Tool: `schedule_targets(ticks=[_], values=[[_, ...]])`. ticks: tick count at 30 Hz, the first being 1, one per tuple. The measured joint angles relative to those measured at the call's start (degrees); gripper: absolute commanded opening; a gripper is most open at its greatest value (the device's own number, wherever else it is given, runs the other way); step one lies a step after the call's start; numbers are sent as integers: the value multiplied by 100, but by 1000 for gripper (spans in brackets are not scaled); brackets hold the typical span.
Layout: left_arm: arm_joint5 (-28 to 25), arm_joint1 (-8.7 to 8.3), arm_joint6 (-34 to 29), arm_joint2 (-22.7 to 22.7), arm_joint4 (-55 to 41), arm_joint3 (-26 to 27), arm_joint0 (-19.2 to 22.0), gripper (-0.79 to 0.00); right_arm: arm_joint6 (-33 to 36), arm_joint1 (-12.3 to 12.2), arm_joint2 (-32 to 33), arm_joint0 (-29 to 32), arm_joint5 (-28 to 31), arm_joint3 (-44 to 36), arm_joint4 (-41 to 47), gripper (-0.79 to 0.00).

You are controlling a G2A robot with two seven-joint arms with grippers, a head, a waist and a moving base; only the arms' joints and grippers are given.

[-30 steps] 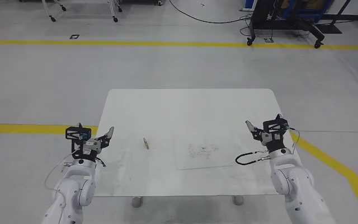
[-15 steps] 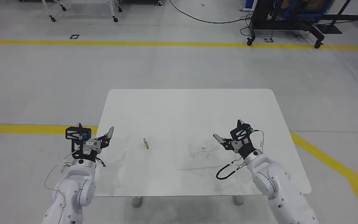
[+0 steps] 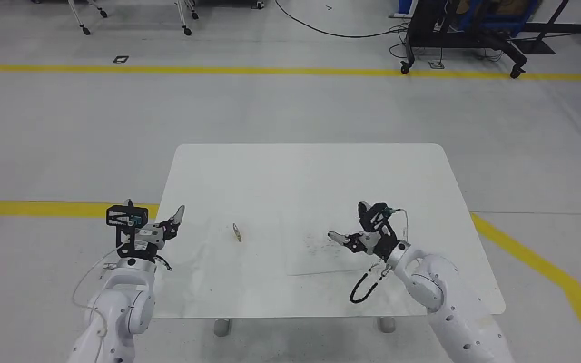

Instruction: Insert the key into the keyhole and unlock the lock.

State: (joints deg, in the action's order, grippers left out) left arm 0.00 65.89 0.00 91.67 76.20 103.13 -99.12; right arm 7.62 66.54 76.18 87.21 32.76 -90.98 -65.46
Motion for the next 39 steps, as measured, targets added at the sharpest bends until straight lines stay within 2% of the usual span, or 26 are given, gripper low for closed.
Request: schedule_targets(ticks=[4, 10, 12, 16, 19, 21, 23, 25, 26, 27, 34, 36, 39], values=[[0, 0, 0, 0, 0, 0, 0, 0, 363, -22, -219, -372, 811, 370, -78, 0], [0, 0, 0, 0, 0, 0, 0, 0, 821, -98, -384, -634, 1436, 395, -849, 0], [0, 0, 0, 0, 0, 0, 0, 0, 865, -116, -418, -663, 1502, 400, -1068, 0], [0, 0, 0, 0, 0, 0, 0, 0, 928, -130, -528, -821, 1564, 563, -1334, -68], [0, 0, 0, 0, 0, 0, 0, 0, 1022, -126, -671, -953, 1550, 650, -1520, -18], [0, 0, 0, 0, 0, 0, 0, 0, 1054, -118, -769, -1043, 1485, 705, -1650, -52], [0, 0, 0, 0, 0, 0, 0, 0, 1050, -110, -852, -1113, 1426, 742, -1742, -114], [0, 0, 0, 0, 0, 0, 0, 0, 1017, -104, -940, -1193, 1411, 781, -1846, -231], [0, 0, 0, 0, 0, 0, 0, 0, 1004, -102, -976, -1226, 1414, 802, -1894, -339], [0, 0, 0, 0, 0, 0, 0, 0, 992, -102, -1010, -1258, 1417, 826, -1943, -409], [0, 0, 0, 0, 0, 0, 0, 0, 937, -109, -1186, -1416, 1429, 966, -2244, -566], [0, 0, 0, 0, 0, 0, 0, 0, 936, -113, -1196, -1425, 1435, 976, -2273, -674], [0, 0, 0, 0, 0, 0, 0, 0, 938, -113, -1196, -1425, 1435, 976, -2273, -785]])
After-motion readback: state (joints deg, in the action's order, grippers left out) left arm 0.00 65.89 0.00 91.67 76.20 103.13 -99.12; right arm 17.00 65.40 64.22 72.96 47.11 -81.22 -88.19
